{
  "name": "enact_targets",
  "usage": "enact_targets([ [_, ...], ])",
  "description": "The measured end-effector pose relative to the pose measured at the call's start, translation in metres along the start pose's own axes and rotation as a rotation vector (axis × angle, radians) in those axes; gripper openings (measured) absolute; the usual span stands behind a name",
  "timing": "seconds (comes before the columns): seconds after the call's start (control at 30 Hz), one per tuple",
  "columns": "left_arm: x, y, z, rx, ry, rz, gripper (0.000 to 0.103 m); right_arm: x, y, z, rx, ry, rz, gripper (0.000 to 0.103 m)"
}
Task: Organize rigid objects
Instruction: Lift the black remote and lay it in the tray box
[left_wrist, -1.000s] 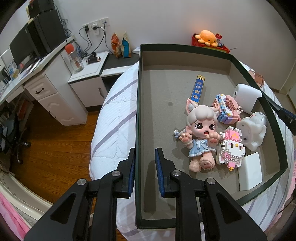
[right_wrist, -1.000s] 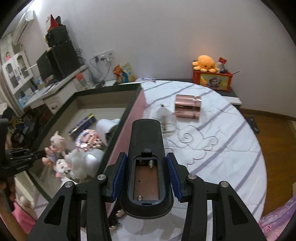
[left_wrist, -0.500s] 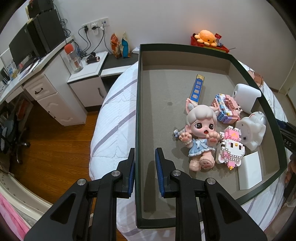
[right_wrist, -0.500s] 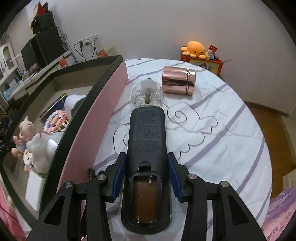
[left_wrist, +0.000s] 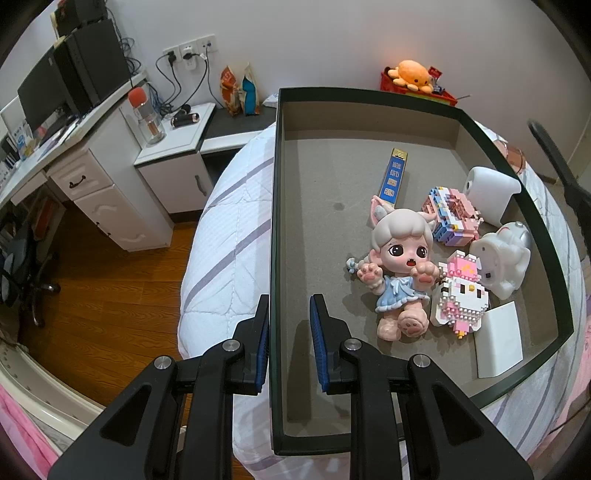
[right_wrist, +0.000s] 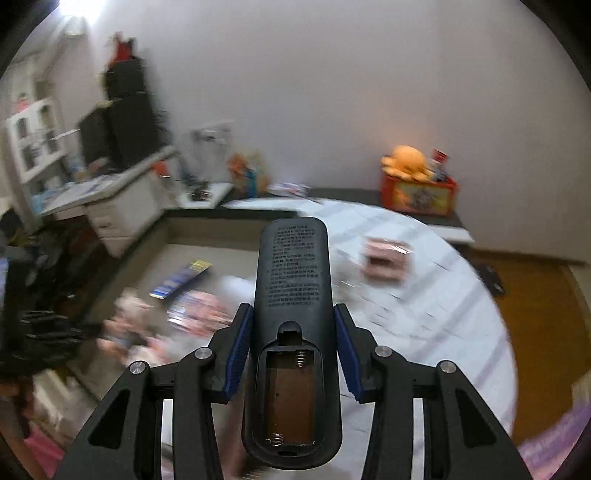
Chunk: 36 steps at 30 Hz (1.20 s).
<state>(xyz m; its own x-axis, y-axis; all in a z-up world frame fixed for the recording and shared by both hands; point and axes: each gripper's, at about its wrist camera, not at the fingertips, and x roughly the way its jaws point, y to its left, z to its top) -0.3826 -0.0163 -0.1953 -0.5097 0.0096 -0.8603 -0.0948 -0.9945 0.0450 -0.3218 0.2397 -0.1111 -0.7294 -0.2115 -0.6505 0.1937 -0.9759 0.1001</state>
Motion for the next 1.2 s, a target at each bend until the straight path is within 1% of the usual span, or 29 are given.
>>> enact_targets([
  [0.07,0.0,0.0,0.0,-0.001,0.0,0.0,0.019,0.007,0.025,0.004,-0.034,0.018,0.055,0.045],
  [0.23,0.0,0.001,0.001,-0.004,0.0,-0.003,0.019,0.034,0.079,0.002,-0.093,0.097,0.129,0.045],
  [0.3,0.0,0.001,0.001,-0.003,-0.001,-0.004,0.019,0.042,0.092,-0.002,-0.119,0.119,0.126,0.045],
  [0.37,0.0,0.001,0.001,-0.002,-0.002,-0.004,0.019,0.053,0.103,-0.002,-0.142,0.147,0.093,0.045],
  [0.47,0.0,0.002,0.001,-0.003,-0.004,-0.01,0.019,0.073,0.11,-0.005,-0.171,0.201,0.025,0.045],
  [0.5,-0.001,0.003,0.001,-0.002,-0.005,-0.013,0.019,0.076,0.11,-0.004,-0.177,0.206,0.015,0.045],
  [0.6,-0.001,0.003,0.001,0.0,-0.008,-0.014,0.019,0.078,0.118,-0.005,-0.187,0.223,0.036,0.045],
  [0.67,-0.002,0.002,0.001,0.001,-0.011,-0.012,0.019,0.078,0.121,-0.005,-0.197,0.221,0.029,0.045],
  [0.77,-0.002,0.001,0.001,0.004,-0.013,-0.008,0.019,0.078,0.125,-0.005,-0.19,0.23,0.066,0.045],
  [0.87,-0.002,0.001,0.001,0.004,-0.015,-0.01,0.02,0.076,0.134,-0.007,-0.186,0.233,0.126,0.045],
  [1.03,-0.005,0.001,0.002,0.0,-0.024,-0.009,0.02,0.079,0.143,-0.001,-0.167,0.222,0.191,0.045],
  [1.13,-0.007,0.0,0.002,0.001,-0.026,-0.009,0.02,0.082,0.14,-0.001,-0.145,0.225,0.184,0.046],
  [1.2,-0.007,0.001,0.001,0.002,-0.026,-0.008,0.02,0.08,0.133,-0.002,-0.126,0.213,0.16,0.055],
])
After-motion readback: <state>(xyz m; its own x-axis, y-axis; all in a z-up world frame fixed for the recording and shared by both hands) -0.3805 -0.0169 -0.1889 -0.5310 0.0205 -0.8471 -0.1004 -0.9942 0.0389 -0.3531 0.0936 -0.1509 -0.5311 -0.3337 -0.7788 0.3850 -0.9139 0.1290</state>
